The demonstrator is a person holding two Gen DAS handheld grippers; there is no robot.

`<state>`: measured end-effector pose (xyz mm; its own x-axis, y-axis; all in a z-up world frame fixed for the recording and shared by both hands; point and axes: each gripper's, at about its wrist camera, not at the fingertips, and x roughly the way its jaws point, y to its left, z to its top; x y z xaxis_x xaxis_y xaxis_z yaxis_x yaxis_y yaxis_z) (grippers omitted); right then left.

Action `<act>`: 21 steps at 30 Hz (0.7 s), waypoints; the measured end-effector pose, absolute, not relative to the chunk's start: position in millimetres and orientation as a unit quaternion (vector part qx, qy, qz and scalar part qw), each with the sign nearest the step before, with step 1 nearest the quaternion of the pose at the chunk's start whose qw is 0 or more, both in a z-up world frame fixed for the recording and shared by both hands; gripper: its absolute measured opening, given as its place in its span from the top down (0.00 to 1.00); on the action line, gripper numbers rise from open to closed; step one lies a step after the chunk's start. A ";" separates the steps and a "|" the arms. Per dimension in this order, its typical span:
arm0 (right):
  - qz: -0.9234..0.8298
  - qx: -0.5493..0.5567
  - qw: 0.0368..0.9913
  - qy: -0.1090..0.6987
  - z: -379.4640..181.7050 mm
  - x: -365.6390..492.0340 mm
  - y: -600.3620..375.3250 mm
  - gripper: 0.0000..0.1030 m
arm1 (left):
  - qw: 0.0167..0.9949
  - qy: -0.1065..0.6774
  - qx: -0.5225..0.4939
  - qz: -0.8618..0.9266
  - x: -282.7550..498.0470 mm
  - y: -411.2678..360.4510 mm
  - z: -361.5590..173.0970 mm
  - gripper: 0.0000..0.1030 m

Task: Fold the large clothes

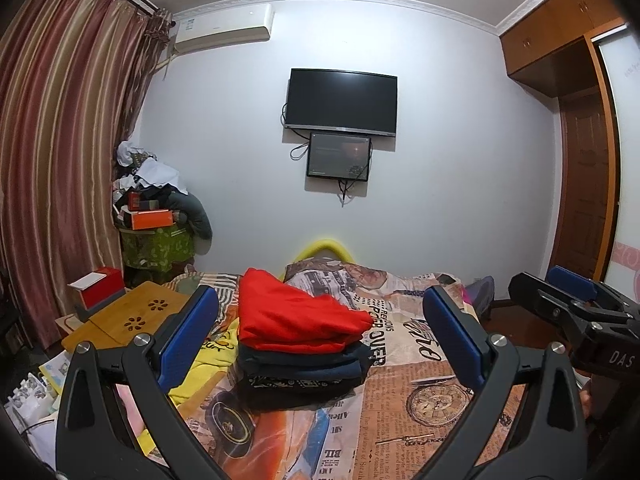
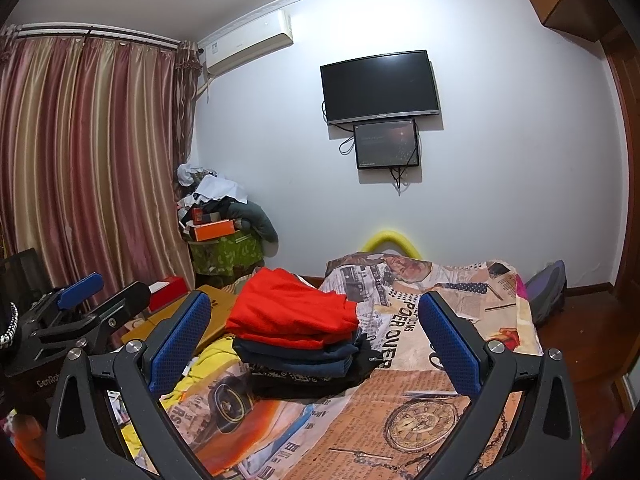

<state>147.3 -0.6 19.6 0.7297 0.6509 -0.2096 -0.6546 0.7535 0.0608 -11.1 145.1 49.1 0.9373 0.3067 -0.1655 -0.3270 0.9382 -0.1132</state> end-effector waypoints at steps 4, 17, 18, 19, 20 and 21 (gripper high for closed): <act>0.349 -0.007 0.931 0.110 18.9 148.4 -1.0 0.00 | 0.982 0.074 -0.067 0.158 -9.8 142.3 47.8 0.01; 0.342 -0.006 0.932 0.117 16.9 149.9 -0.2 0.00 | 0.982 0.079 -0.068 0.158 -5.4 140.1 44.8 0.01; 0.342 -0.006 0.932 0.117 17.0 150.0 -0.1 0.00 | 0.982 0.079 -0.068 0.158 -5.1 139.9 44.3 0.01; 0.342 -0.006 0.932 0.117 16.5 149.7 -0.1 0.00 | 0.982 0.079 -0.069 0.158 -4.9 140.2 44.1 0.01; 0.342 -0.006 0.932 0.117 16.7 149.8 0.0 0.00 | 0.982 0.080 -0.070 0.158 -4.5 140.3 43.6 0.01; 0.342 -0.006 0.932 0.117 16.9 149.8 0.1 0.00 | 0.981 0.080 -0.071 0.159 -4.3 141.0 43.3 0.01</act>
<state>149.8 0.1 16.9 0.7384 0.6366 -0.2224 -0.6394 0.7658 0.0692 -4.3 141.0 43.3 0.9366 0.3012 -0.1791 -0.3238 0.9393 -0.1137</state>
